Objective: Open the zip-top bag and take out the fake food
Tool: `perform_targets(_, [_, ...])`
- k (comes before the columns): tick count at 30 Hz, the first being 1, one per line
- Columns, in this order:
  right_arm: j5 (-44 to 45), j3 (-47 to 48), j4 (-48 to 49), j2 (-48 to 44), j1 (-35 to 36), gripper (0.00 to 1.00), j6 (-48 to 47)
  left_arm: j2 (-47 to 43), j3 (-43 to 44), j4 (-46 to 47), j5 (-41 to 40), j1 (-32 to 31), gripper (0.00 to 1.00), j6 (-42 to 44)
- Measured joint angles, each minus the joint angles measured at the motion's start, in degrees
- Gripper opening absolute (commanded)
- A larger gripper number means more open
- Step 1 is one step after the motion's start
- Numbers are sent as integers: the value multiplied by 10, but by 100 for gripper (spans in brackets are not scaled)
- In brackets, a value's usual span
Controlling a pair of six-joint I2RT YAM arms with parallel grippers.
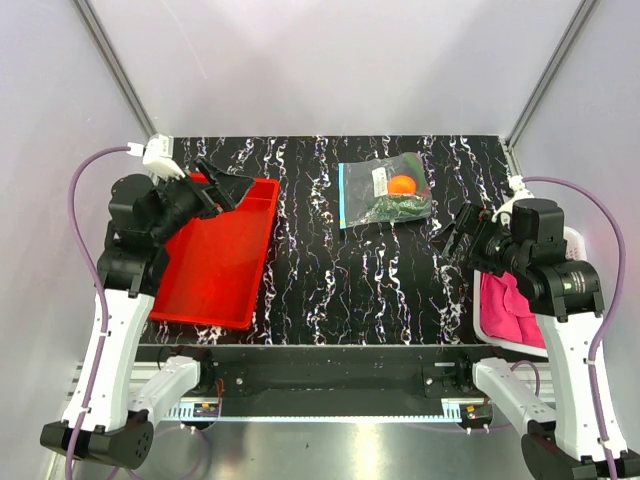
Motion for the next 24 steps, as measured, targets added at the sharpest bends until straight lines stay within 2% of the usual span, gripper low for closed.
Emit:
perform_targets(6, [10,4,-16,24,0,100,2,16,-14,19,0,0,99,-28])
perform_targets(13, [12,12,-25,68,0,100,6,89,-80,93,-9,-20,99,-82])
perform_targets(17, [10,12,-26,90,0,100,9,169,-72,125,-6,-54,98,-70])
perform_targets(24, [-2,22,-31,135,0,100,-16,382,-15,187,49,-67,84,-75])
